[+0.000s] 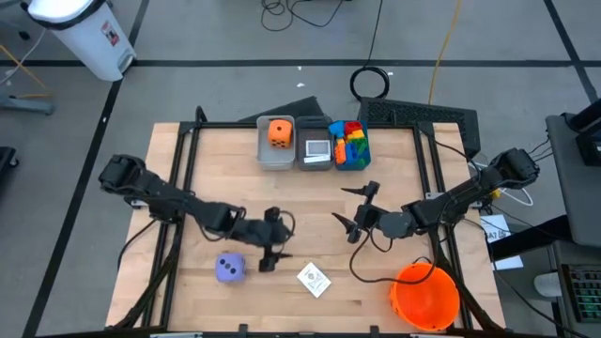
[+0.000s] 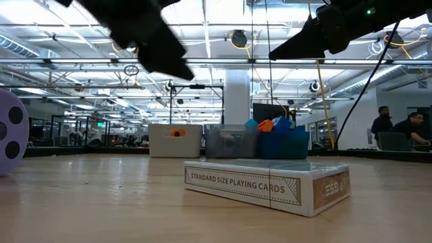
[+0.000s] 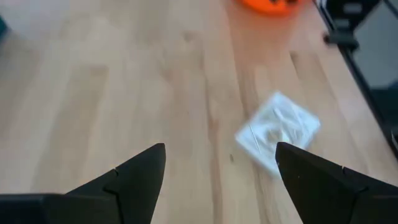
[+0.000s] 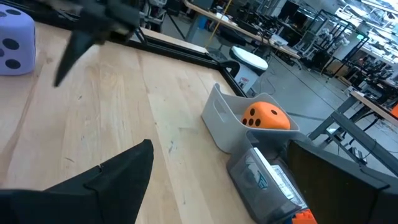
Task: Pick & Place Toys
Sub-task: Put the gold playing cards into the black bin
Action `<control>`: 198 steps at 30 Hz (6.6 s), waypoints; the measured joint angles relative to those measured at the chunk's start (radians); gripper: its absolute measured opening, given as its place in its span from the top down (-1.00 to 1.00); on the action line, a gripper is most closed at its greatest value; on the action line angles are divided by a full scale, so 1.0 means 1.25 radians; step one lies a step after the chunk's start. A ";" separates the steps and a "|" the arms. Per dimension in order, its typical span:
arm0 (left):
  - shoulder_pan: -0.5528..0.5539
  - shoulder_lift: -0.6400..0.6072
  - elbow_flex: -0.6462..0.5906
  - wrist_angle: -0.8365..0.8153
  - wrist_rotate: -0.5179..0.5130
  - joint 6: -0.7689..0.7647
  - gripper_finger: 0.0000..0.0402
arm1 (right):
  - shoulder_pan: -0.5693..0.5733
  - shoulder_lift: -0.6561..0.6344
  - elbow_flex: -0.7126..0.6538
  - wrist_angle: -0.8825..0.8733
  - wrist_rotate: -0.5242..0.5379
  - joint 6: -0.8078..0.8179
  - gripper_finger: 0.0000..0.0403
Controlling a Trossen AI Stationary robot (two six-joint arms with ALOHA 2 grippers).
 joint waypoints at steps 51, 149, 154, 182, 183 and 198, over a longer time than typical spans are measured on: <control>0.155 0.350 0.198 0.007 -0.001 0.000 0.66 | -0.015 0.006 0.000 -0.054 -0.154 0.061 -0.77; 0.193 0.072 -0.148 0.414 -0.054 -0.204 -0.38 | -0.036 0.193 0.118 -0.202 -0.058 -0.019 -0.50; 0.207 0.074 -0.147 0.499 0.007 -0.199 -0.44 | -0.036 0.193 0.118 -0.177 -0.060 -0.038 -0.50; 0.229 0.074 -0.147 0.583 0.041 -0.209 -0.36 | -0.003 0.193 0.121 -0.120 -0.068 -0.062 -0.51; 0.230 0.075 -0.147 0.583 0.040 -0.209 -0.36 | 0.001 0.191 0.121 -0.120 -0.068 -0.065 -0.51; 0.220 0.075 -0.123 0.582 0.130 -0.233 -0.36 | -0.017 0.192 0.120 0.025 -0.020 -0.224 -0.50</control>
